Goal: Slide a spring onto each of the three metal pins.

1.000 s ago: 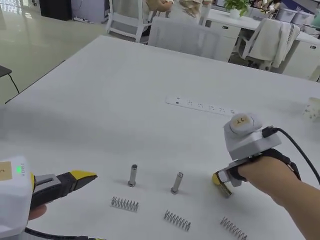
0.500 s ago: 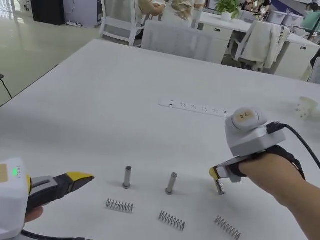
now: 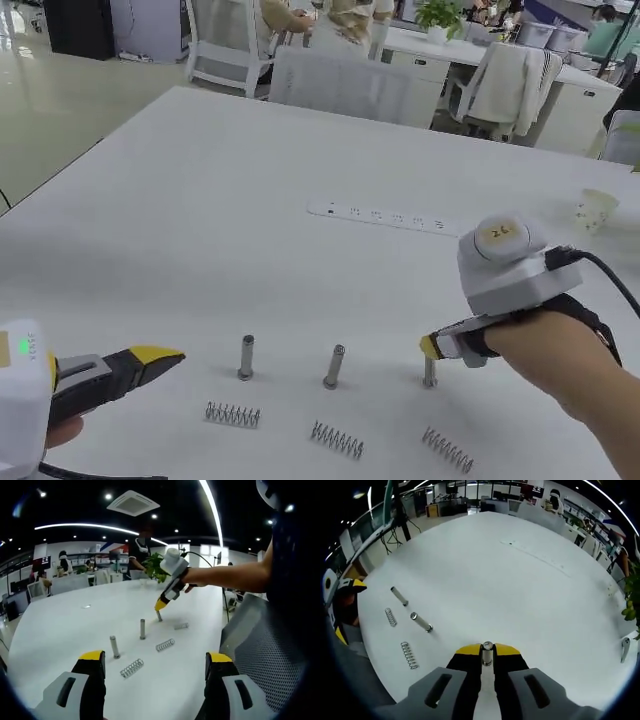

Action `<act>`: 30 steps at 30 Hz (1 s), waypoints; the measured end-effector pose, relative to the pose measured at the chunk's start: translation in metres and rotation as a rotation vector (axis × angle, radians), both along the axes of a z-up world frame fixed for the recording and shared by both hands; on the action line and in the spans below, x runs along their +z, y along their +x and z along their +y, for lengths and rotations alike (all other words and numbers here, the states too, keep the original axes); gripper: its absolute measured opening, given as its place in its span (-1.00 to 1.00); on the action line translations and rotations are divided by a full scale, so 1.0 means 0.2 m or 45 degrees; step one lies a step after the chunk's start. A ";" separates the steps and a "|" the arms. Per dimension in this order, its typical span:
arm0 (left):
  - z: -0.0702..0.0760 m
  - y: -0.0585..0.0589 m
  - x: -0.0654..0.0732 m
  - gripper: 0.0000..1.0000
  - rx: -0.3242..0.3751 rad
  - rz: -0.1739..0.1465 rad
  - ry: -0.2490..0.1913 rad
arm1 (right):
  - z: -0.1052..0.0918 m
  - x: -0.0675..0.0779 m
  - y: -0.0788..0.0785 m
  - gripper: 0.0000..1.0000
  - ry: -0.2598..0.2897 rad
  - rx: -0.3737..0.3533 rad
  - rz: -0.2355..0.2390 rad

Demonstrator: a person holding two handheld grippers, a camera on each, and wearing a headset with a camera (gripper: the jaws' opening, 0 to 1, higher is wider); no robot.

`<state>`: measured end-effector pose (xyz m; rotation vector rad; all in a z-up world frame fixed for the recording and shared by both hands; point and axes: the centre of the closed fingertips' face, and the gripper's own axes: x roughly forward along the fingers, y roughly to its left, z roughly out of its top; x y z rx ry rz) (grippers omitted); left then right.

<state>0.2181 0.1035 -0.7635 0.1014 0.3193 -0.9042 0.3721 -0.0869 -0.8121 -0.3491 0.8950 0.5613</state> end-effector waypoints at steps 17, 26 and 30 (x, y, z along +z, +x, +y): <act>-0.02 -0.01 0.00 0.56 -0.010 0.002 0.006 | -0.05 0.00 -0.05 -0.89 0.037 -0.028 0.003; -0.03 -0.01 0.01 0.56 -0.018 0.001 0.004 | -0.06 -0.01 -0.07 -0.88 0.007 0.013 -0.007; -0.02 -0.01 0.00 0.56 -0.018 0.003 0.004 | -0.05 -0.01 -0.07 -0.88 0.001 0.024 -0.014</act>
